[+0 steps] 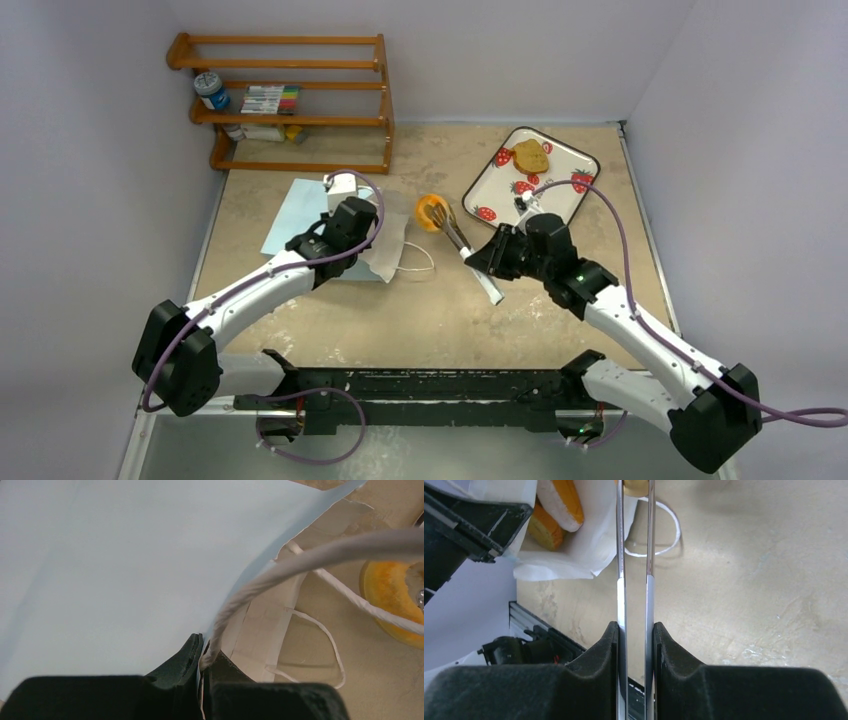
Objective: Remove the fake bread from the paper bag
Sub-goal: Take out the fake bread from the paper bag, then place the fake bread in the container.
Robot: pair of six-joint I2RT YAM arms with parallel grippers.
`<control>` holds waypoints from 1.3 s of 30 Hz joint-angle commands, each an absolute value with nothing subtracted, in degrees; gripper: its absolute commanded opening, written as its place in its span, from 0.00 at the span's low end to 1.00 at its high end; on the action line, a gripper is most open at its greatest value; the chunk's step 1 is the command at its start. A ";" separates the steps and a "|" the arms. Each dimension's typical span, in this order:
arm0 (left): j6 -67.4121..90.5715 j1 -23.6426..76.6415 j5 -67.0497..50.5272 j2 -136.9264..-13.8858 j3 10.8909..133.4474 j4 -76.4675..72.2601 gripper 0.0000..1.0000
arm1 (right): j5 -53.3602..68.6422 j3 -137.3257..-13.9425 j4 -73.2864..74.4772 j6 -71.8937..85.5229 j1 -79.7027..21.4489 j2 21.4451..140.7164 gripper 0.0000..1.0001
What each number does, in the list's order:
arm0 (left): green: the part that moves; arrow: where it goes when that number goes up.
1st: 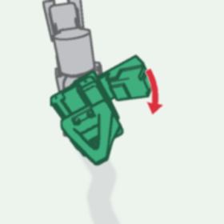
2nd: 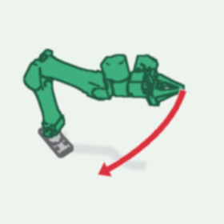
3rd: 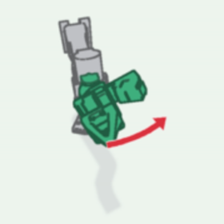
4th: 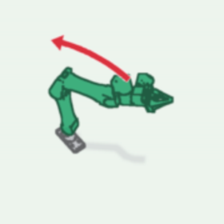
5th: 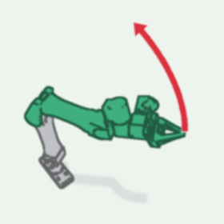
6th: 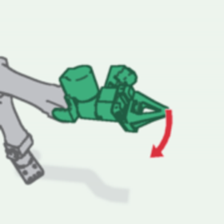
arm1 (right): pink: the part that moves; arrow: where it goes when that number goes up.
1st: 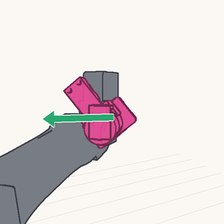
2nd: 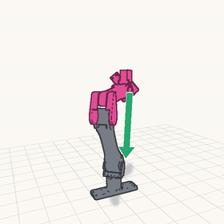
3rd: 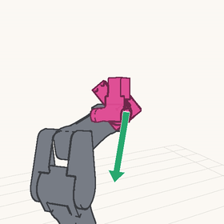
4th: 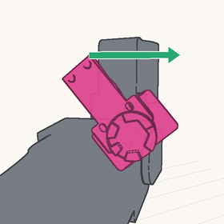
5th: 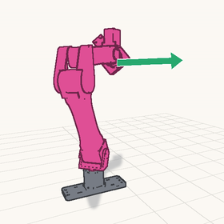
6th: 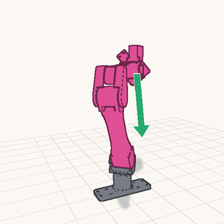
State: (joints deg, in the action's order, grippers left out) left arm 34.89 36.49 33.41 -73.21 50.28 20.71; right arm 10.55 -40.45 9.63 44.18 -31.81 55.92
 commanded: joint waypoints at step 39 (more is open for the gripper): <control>27.92 35.86 24.26 -63.30 48.67 22.87 0.00 | 0.16 -48.52 -13.53 51.15 4.83 79.00 0.05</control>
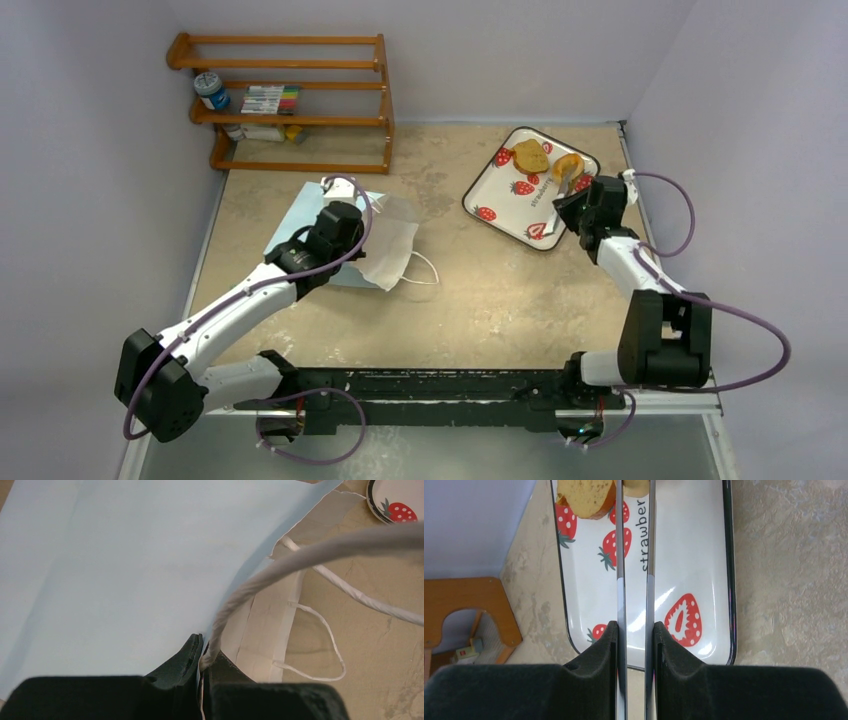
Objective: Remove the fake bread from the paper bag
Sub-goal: Place the fake bread in the container.
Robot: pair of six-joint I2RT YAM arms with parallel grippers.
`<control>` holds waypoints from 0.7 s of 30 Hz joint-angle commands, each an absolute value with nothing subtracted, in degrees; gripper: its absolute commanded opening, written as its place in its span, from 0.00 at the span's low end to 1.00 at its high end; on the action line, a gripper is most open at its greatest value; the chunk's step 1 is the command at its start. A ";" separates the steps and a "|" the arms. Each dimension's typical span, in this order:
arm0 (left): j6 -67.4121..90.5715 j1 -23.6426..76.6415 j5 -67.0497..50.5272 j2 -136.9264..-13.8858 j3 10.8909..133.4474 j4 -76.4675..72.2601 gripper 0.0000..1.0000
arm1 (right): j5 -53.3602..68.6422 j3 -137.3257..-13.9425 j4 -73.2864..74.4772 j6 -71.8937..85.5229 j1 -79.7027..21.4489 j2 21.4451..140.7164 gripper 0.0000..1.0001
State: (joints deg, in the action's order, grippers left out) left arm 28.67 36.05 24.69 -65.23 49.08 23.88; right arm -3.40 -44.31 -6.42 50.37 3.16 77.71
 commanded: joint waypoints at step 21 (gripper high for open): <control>27.62 35.82 23.72 -65.67 48.33 20.39 0.00 | 2.57 -48.76 -12.45 51.35 7.29 82.38 0.47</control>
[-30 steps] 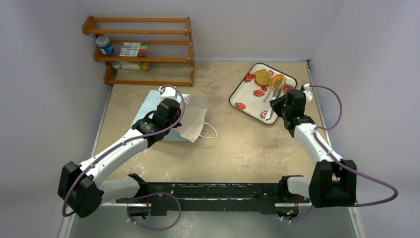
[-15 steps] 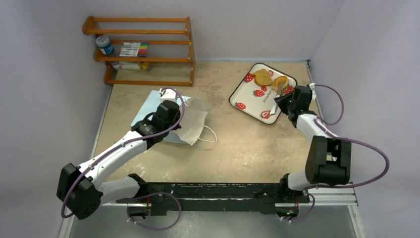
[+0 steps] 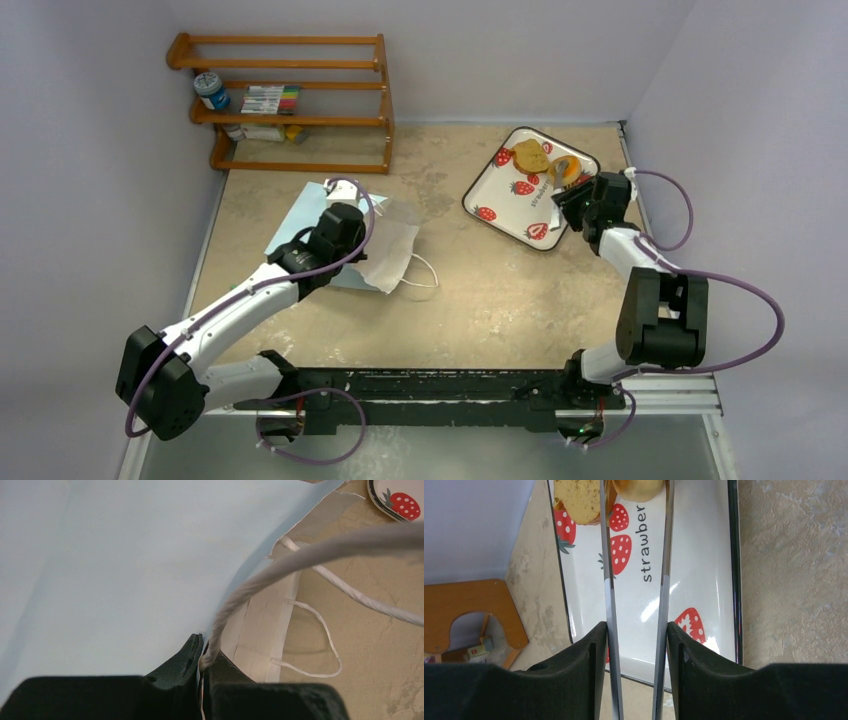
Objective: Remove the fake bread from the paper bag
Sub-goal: Place the fake bread in the container.
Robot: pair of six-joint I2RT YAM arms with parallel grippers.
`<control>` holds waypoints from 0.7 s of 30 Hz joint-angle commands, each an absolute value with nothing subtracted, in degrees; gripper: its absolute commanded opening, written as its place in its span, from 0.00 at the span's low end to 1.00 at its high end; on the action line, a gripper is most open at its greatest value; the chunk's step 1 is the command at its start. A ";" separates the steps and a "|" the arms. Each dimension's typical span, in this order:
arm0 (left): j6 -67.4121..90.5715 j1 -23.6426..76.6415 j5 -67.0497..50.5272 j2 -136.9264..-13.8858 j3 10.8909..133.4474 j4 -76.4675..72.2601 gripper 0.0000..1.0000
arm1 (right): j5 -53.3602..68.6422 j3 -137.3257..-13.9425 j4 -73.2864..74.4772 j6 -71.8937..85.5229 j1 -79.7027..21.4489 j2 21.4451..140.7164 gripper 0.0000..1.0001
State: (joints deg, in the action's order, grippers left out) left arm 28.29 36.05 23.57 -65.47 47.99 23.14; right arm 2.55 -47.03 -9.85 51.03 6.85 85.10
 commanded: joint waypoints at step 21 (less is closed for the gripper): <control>27.66 35.86 23.12 -66.29 48.42 19.64 0.00 | 0.76 -42.31 -8.02 52.46 7.33 72.59 0.45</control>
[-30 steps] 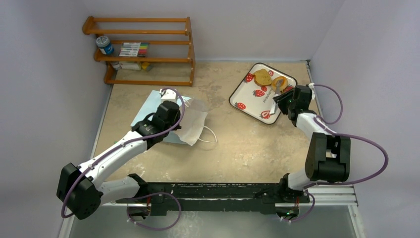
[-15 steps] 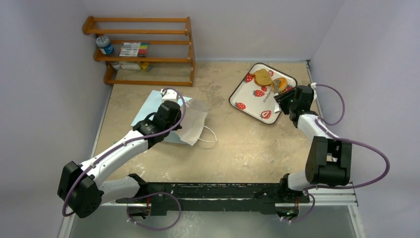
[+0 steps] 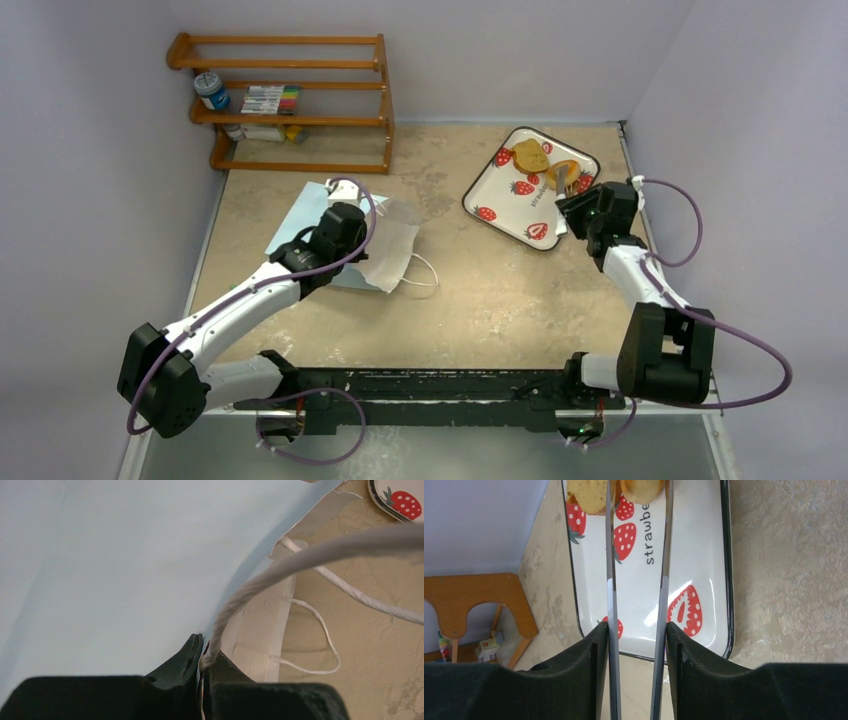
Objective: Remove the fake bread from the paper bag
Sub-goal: Place the fake bread in the container.
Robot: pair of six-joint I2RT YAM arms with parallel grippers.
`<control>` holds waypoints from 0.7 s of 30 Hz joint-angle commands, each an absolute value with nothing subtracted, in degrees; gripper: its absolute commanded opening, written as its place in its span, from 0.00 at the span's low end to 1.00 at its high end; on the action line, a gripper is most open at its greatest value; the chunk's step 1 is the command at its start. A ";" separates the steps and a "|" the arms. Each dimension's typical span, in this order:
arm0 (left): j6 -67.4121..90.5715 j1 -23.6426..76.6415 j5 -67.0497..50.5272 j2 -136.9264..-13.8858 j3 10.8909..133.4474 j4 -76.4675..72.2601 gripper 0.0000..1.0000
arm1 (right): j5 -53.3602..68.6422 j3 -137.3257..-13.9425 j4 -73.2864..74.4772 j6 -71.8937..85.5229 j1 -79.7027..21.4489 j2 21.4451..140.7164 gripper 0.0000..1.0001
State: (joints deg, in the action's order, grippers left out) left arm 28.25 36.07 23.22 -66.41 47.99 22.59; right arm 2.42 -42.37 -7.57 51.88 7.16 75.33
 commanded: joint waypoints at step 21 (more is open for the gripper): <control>27.81 35.86 22.75 -64.52 47.72 20.53 0.00 | -4.04 -41.93 -2.65 53.91 7.30 64.07 0.44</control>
State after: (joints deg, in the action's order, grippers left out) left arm 27.86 36.05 23.20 -66.15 47.97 22.35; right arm -2.26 -41.63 -1.96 53.43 7.16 67.29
